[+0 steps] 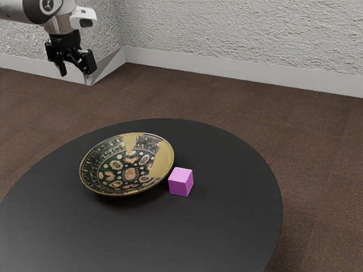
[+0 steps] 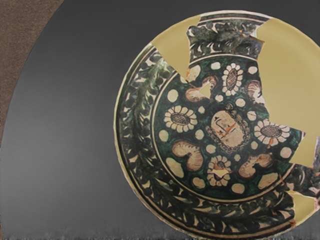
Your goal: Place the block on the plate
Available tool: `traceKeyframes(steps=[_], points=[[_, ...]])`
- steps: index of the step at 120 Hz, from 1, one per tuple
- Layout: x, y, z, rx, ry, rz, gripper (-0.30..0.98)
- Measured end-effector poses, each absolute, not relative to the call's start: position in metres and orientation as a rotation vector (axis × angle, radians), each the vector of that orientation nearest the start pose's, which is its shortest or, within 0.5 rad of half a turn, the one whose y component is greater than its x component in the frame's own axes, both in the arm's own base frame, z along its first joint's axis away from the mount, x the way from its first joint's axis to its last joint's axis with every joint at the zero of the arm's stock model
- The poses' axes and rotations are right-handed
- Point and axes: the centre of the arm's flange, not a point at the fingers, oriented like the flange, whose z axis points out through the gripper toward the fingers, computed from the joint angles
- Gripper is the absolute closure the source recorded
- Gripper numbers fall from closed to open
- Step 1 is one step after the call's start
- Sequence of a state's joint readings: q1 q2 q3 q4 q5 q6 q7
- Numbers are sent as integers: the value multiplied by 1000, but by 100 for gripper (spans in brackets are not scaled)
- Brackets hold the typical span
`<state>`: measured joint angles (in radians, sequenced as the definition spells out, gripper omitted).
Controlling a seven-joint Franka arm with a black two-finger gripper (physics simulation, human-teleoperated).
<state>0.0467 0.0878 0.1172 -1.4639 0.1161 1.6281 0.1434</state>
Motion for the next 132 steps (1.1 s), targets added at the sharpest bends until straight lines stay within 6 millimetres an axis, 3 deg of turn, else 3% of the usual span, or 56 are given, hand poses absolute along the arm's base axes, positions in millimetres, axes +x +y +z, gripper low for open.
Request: traceKeyframes(steps=[15, 27, 33, 60, 85, 100, 116, 132], points=[[578, 102, 632, -3006, -8, -78, 0], [580, 84, 628, -3008, 64, -66, 0], [581, 66, 622, -3009, 140, -52, 0], [573, -24, 564, -2955, 710, -29, 0], [567, -108, 531, -2769, 1261, -54, 0], [557, -146, 506, -2643, 1517, -37, 0], [553, -166, 482, -2537, 1699, -20, 0], [560, -158, 457, -2483, 1789, -4, 0]])
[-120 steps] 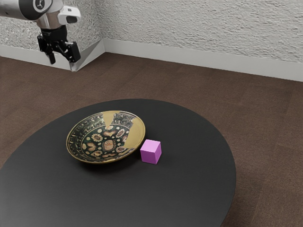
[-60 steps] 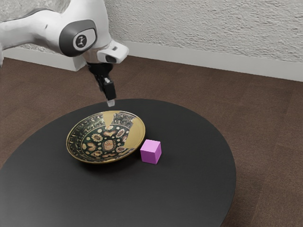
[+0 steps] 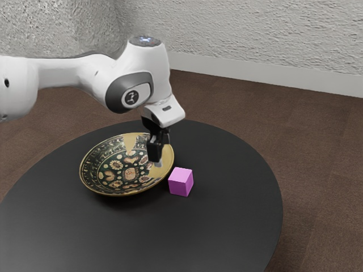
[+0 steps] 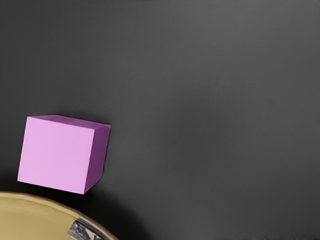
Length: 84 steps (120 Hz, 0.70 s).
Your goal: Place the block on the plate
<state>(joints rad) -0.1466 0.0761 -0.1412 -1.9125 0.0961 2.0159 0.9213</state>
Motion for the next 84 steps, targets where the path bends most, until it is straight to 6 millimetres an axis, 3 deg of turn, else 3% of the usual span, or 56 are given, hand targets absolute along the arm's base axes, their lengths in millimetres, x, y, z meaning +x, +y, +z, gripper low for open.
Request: traceKeyframes(steps=[11, 55, 84], points=[[568, -154, 443, -2457, 1837, 2, 0], [586, -167, 392, -2371, 2008, 22, 0], [599, -170, 373, -2348, 2059, 20, 0]])
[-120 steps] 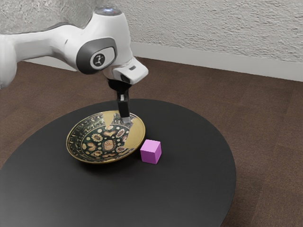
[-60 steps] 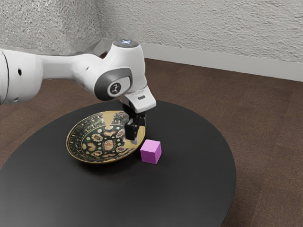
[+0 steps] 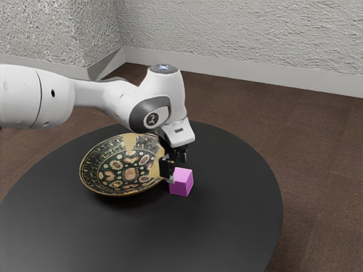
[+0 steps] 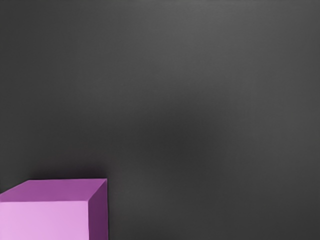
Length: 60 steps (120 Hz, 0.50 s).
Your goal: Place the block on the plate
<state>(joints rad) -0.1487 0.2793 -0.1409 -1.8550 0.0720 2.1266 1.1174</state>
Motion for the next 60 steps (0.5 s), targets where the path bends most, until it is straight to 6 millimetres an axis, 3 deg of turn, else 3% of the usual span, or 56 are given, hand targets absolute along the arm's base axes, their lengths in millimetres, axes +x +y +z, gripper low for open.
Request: traceKeyframes(steps=[25, 60], points=[[605, -168, 348, -2343, 2087, 36, 0], [615, -165, 336, -2335, 2101, 26, 0]])
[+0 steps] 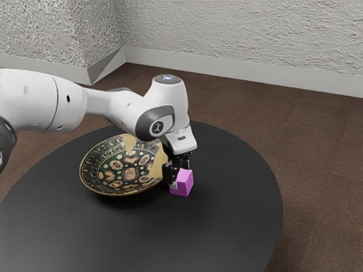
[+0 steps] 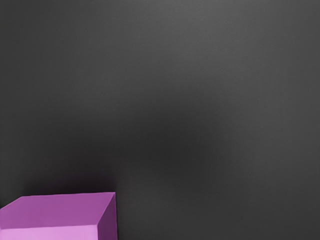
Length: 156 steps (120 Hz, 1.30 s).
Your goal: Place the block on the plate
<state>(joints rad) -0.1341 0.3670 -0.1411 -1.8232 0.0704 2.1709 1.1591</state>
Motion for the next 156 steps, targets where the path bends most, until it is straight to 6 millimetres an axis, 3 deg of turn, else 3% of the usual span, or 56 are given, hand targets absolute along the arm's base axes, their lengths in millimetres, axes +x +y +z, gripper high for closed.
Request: traceKeyframes(steps=[27, 73, 125, 156], points=[[633, -157, 332, -2340, 2091, 3, 0], [670, -133, 301, -2382, 2065, 0, 0], [672, -125, 271, -2401, 2080, 49, 0], [673, -119, 265, -2410, 2072, 42, 15]])
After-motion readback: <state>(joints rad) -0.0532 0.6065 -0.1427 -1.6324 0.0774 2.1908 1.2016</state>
